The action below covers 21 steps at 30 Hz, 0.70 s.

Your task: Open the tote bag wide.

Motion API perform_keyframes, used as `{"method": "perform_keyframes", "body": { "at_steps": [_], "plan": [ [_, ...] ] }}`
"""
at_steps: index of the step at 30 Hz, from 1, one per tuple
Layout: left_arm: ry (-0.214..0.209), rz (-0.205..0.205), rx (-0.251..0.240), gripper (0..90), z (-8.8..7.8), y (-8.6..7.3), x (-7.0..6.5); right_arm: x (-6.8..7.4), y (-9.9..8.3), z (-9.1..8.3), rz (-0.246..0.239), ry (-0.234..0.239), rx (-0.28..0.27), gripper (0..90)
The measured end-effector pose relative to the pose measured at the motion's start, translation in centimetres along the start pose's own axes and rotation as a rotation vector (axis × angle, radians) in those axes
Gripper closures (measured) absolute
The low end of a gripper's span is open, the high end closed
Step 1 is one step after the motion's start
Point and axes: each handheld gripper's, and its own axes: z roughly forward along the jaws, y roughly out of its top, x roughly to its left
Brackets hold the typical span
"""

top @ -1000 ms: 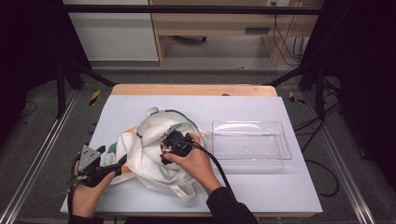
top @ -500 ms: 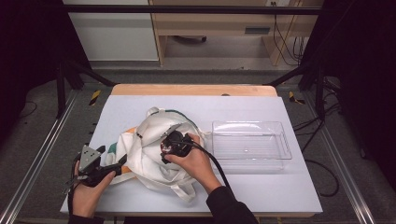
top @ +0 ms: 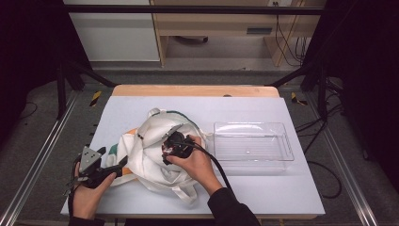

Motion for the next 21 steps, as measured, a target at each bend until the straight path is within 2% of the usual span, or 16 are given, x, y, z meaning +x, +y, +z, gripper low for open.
{"method": "perform_keyframes", "body": {
  "at_steps": [9,21],
  "plan": [
    [0.007,-0.004,-0.001,10.7,0.0,0.0,0.0,0.2,0.1,-0.5,0.001,-0.003,-0.022,26.2],
    [0.015,-0.009,-0.006,10.7,-0.2,0.0,0.1,0.3,0.9,-3.0,-0.001,0.001,-0.076,26.2]
  ]
}}
